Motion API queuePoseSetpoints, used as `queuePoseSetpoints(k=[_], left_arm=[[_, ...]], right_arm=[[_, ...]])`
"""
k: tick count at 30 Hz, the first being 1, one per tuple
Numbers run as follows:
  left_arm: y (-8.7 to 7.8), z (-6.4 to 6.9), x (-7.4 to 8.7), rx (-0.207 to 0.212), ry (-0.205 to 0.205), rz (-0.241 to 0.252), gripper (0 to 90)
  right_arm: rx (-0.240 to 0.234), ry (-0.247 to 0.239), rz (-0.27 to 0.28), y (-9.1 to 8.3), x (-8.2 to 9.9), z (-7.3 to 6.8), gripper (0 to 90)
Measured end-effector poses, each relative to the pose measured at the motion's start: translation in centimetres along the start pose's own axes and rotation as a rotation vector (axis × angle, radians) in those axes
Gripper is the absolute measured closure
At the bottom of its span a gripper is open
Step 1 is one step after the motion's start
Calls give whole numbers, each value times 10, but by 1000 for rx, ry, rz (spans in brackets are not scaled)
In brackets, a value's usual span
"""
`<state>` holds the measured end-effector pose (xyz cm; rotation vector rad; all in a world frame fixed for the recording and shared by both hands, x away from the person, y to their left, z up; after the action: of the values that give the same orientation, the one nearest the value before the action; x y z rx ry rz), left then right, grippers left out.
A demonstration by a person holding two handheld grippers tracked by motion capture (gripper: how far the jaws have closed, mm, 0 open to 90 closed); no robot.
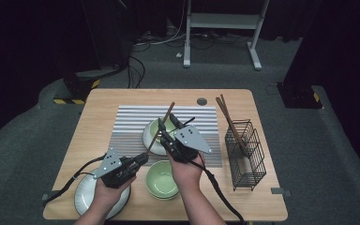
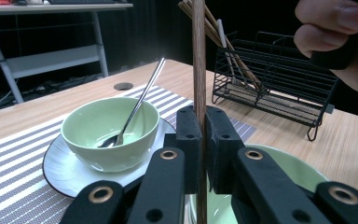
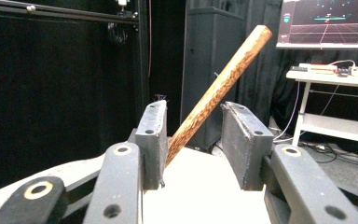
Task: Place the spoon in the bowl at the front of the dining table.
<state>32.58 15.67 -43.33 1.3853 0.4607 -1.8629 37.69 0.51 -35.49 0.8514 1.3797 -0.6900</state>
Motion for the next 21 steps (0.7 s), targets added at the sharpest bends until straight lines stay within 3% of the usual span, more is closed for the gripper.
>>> queuePoseSetpoints(k=[17,21], left_arm=[[-13,-2,-5,-3,-19,28,841],[-13,-2,-3,-3,-4,20,842]], right_arm=[[18,37,-27,3,15,8,557],[20,40,-32,4,17,9,553]])
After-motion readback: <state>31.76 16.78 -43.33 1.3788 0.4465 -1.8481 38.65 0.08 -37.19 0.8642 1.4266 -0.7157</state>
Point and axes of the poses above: each handheld gripper's, and its own axes: y roughly forward along the jaws, x roughly out of its underside, z roughly to its right, the point moved 4 cm from there along y, roughly forward along the jaws, and after that the axes turned 8 degrees about z, right-handed, at the moved point
